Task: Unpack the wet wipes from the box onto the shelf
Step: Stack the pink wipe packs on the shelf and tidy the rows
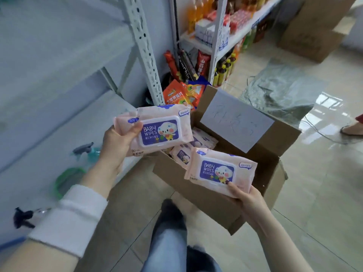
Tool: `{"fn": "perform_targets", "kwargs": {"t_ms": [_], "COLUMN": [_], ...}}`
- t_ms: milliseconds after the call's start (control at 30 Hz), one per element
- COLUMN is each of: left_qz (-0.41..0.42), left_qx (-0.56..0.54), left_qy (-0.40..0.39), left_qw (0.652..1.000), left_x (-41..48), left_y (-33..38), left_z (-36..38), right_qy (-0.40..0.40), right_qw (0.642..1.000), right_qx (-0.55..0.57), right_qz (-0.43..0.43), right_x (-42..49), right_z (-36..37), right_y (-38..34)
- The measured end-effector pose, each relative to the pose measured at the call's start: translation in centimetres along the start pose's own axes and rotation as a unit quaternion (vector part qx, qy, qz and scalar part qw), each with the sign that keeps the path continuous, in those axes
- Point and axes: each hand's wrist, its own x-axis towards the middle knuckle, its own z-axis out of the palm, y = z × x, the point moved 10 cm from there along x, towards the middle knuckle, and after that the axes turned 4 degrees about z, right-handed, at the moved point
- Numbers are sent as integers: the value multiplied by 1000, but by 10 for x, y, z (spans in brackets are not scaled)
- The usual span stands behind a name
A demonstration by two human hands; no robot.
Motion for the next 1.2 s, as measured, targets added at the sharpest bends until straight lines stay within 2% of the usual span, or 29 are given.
{"fn": "perform_targets", "kwargs": {"t_ms": [200,433,600,733,933,1200], "left_qz": [83,180,174,174,132,106], "left_qx": [-64,-96,-114,-123,-141,-155], "left_qy": [92,224,313,378,436,474], "left_qw": [990,953,927,901,879,860], "left_x": [-56,-136,-202,-235,-232,-183], "left_y": [83,130,106,79,27,-3], "left_z": [-145,-358,-525,-628,-734,-844], "right_qy": [-115,-252,-340,-391,-432,-478], "right_qw": [992,961,933,909,885,850], "right_qx": [11,-46,-60,-98,-150,-202], "right_qz": [-41,-101,-104,-106,-85,-95], "right_x": [-67,-148,-206,-237,-239,-227], "right_z": [111,296,436,533,644,813], "right_y": [-39,-41,7,42,80,109]}}
